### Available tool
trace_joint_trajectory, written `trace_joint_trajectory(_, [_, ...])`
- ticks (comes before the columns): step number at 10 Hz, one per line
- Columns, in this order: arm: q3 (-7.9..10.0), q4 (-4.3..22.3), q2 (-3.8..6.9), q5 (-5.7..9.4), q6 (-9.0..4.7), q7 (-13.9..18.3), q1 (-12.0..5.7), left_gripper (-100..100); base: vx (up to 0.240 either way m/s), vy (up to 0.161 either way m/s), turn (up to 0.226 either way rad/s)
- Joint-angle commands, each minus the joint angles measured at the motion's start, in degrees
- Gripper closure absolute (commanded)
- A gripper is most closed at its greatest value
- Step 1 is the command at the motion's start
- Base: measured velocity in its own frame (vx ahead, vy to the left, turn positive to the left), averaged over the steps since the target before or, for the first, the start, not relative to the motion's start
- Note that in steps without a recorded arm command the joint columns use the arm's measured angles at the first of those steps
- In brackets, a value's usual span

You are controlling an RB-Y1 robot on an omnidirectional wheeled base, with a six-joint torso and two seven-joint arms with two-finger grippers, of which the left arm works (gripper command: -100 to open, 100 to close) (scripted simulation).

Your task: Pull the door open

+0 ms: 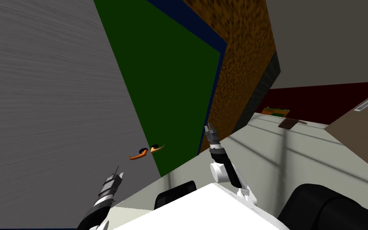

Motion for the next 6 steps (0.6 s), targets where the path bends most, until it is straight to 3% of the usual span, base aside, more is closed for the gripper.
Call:
trace_joint_trajectory(1, [-0.19, 1.09, -0.94, -0.14, -0.64, -0.35, -1.62, -100, 0.066, 0.030, -0.129])
trace_joint_trajectory(2, [-0.19, 1.09, -0.94, -0.14, -0.64, -0.35, -1.62, -100, 0.066, 0.005, -0.063])
trace_joint_trajectory(3, [-1.07, 0.63, -2.45, -0.60, -0.68, -0.63, -3.14, -100, 0.127, -0.066, -0.193])
trace_joint_trajectory(4, [-1.07, 0.29, -2.45, -0.60, -0.68, -0.63, -3.14, -100, 0.125, -0.087, -0.130])
trace_joint_trajectory(6, [-1.07, 0.63, -2.45, -0.60, -0.68, -0.63, -3.14, -100, 0.041, -0.034, 0.011])
